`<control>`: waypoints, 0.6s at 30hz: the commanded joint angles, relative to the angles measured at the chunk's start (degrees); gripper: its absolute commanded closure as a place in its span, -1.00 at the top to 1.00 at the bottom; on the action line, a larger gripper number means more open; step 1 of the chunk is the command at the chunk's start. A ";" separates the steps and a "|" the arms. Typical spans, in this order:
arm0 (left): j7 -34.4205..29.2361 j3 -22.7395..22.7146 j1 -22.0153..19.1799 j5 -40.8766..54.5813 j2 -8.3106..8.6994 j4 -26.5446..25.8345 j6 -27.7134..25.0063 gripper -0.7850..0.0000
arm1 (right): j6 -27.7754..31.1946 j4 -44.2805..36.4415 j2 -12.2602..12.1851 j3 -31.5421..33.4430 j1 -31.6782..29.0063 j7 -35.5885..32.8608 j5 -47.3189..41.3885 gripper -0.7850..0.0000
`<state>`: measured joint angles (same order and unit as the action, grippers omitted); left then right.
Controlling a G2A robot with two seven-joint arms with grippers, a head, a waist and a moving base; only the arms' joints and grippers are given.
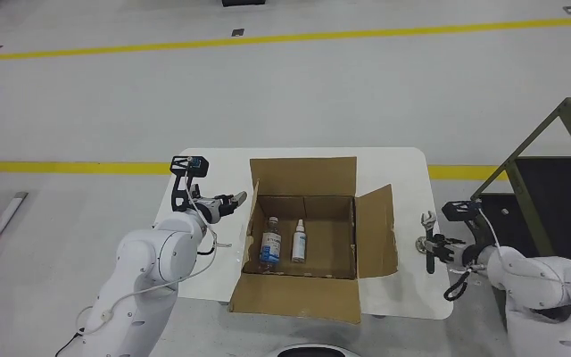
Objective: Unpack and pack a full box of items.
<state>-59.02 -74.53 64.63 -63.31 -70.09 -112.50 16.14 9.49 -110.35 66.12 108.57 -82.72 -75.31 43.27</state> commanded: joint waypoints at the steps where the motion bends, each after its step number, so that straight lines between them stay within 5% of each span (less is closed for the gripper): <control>1: 0.00 0.00 0.00 0.00 0.00 0.00 0.00 1.00 | 0.34 -1.70 -0.14 1.44 -0.46 0.87 -2.72 -1.00; 18: 0.00 0.00 0.00 0.00 0.00 0.00 0.00 1.00 | 4.11 -8.33 -1.40 4.15 -4.01 3.24 -21.67 -1.00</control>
<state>-59.02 -74.53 64.63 -63.31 -70.09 -112.50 16.14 13.41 -118.81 64.82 112.95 -86.86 -71.72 22.58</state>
